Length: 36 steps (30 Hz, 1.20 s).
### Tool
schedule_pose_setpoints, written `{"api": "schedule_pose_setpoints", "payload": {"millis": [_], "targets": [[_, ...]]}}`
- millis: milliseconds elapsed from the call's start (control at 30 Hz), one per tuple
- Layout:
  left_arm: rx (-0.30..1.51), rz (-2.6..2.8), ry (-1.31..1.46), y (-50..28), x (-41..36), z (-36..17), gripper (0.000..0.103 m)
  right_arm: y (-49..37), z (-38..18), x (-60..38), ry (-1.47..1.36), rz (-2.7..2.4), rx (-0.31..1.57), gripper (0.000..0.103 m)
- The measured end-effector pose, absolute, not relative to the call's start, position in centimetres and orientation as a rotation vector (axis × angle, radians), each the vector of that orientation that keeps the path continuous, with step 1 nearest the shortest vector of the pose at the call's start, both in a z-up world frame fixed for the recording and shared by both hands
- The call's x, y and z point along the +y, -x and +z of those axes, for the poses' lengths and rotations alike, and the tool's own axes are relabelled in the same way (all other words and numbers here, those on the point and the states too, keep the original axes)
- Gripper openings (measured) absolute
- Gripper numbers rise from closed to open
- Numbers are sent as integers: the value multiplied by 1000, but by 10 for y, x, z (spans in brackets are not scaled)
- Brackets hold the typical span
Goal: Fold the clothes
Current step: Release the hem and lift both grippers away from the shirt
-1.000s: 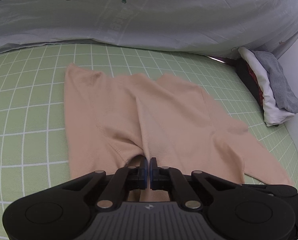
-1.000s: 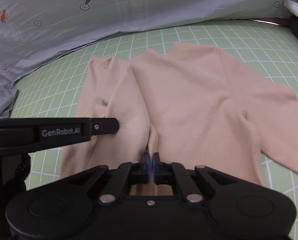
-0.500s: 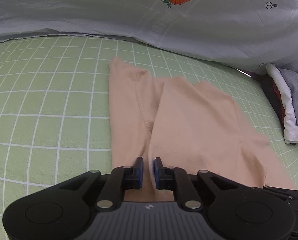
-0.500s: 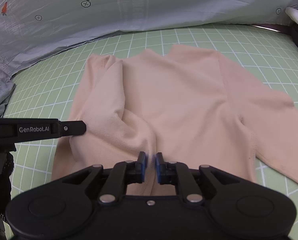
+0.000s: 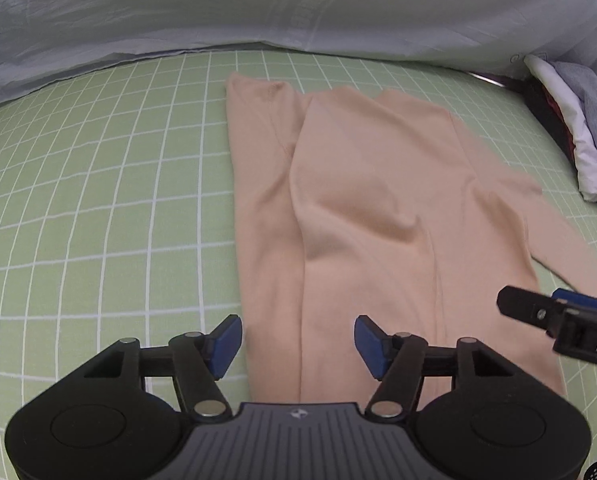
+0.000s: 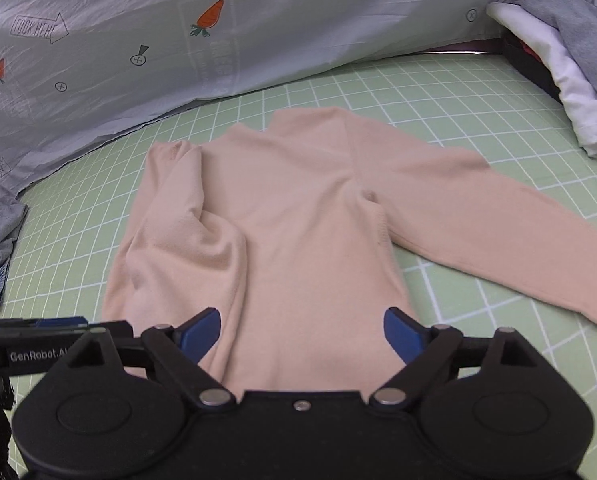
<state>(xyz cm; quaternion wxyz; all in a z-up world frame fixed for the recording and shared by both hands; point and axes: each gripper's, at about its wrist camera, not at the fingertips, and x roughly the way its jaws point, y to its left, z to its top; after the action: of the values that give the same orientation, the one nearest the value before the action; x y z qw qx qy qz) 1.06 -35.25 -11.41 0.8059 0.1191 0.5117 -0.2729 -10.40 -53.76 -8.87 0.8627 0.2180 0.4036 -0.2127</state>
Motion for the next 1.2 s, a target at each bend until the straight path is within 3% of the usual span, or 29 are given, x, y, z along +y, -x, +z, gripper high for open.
{"api": "schedule_pose_setpoints", "payload": {"millis": [133, 567, 833, 1100, 1167, 1200], "targets": [[1128, -507, -260, 6, -349, -127, 74, 133, -92, -553, -450, -472, 826, 102], [1185, -303, -175, 2, -356, -142, 103, 201, -113, -675, -355, -841, 804, 103], [1200, -255, -153, 1, -361, -143, 103, 236, -148, -734, -470, -967, 807, 103], [1201, -251, -148, 3, -357, -143, 103, 235, -147, -741, -502, -942, 847, 103], [1202, -251, -147, 3, -356, -143, 103, 236, -145, -739, -485, -926, 833, 93], [1202, -251, -147, 4, -355, -143, 103, 237, -144, -737, -463, -910, 821, 80]]}}
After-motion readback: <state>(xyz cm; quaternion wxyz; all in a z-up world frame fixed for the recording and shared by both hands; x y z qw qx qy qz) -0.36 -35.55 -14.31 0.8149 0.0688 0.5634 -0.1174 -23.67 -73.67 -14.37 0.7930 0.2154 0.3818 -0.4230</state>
